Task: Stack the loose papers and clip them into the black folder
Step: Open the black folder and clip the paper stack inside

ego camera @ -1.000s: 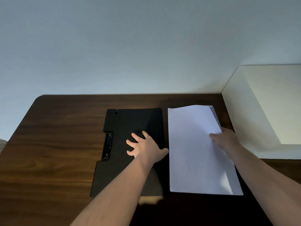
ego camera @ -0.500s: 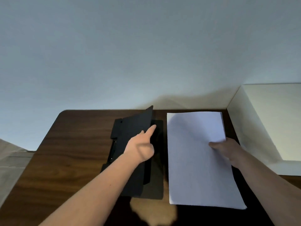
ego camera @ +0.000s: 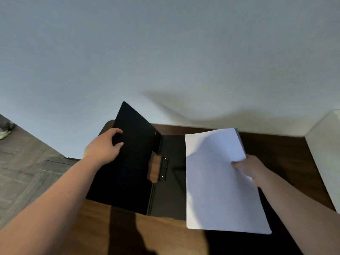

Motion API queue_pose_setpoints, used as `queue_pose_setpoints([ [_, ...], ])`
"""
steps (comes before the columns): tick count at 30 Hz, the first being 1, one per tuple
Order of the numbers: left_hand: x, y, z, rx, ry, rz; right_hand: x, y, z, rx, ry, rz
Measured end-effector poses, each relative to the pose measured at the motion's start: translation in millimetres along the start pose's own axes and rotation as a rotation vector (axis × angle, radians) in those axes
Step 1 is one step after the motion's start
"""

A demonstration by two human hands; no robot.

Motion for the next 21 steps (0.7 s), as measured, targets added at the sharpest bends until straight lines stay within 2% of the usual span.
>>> queue_pose_setpoints([
  [2, 4, -22, -5, -0.050, -0.057, -0.180, 13, -1, -4, 0.015, -0.001, 0.003],
  [5, 30, -45, -8, -0.137, -0.128, -0.321, 28, 3, -10, 0.043, 0.005, 0.015],
  [7, 48, -48, -9, -0.147, -0.081, -0.395, 34, 3, -15, 0.054, -0.001, 0.010],
  [9, 66, -39, -8, -0.067, -0.049, -0.438, 36, 2, -19, 0.057, -0.010, 0.001],
  [12, 100, -11, -7, 0.044, -0.187, -0.278, 38, -3, -27, 0.048, -0.010, 0.003],
  [15, 136, 17, -6, 0.004, -0.329, -0.049, 41, -9, -33, 0.039, -0.003, -0.021],
  [18, 171, 33, -2, -0.036, -0.401, -0.019, 44, -12, -40, 0.035, -0.007, -0.033],
  [21, 189, 40, -2, -0.064, -0.372, -0.075, 47, -14, -47, 0.028, -0.012, -0.039],
])
Point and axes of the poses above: each hand's wrist, its own z-axis away from the middle knuckle, its own x-axis out of the palm, y = z × x, the point moved 2 cm from there along -z, towards the middle knuckle, and after that the axes turned 5 degrees about z, right-handed, at the moved point
